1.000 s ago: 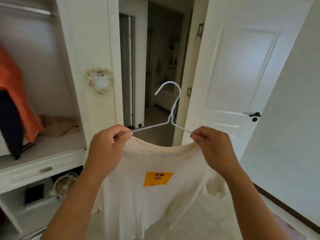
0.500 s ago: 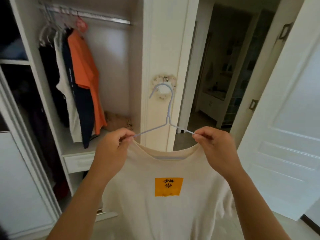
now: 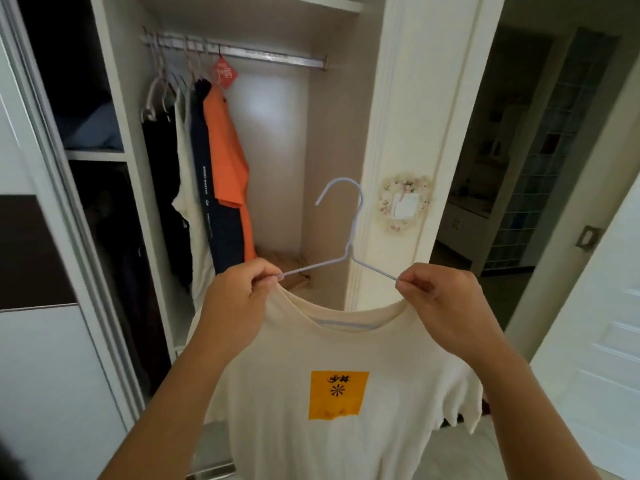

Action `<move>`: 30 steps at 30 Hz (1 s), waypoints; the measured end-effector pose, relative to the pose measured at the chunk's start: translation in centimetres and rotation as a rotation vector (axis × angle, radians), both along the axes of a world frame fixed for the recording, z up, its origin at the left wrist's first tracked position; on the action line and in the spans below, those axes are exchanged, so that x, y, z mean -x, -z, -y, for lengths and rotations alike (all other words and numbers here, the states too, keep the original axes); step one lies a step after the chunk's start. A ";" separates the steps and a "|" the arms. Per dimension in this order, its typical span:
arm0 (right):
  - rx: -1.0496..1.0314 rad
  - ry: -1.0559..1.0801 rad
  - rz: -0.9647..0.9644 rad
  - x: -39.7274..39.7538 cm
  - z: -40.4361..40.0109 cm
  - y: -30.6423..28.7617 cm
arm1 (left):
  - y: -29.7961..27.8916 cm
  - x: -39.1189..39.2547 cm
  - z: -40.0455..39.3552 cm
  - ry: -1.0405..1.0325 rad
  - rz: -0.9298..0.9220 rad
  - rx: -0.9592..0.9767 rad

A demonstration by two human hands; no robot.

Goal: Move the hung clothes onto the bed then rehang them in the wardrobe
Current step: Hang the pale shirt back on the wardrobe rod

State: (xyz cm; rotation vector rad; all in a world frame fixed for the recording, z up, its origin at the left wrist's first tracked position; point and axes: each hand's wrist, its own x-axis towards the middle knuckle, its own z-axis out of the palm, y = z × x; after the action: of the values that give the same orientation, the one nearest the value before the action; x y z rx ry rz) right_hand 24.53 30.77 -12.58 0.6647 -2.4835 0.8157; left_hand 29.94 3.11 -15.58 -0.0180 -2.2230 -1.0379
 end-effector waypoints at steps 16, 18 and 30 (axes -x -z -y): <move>0.005 -0.306 0.085 16.3 10.5 -2.1 | -1.3 18.0 11.5 -0.119 -0.005 0.154; 0.011 -0.327 0.085 18.5 11.3 -2.6 | -1.5 20.4 12.3 -0.128 -0.035 0.185; -0.120 -0.152 0.085 25.8 11.8 -2.7 | -2.7 32.5 16.0 -0.049 -0.126 0.185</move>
State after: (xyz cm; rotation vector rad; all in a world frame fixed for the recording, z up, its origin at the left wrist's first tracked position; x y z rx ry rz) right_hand -1.25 18.95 -9.84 0.8873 -2.5997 0.7678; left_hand -2.55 -12.84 -12.87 -0.1068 -2.1852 -0.7804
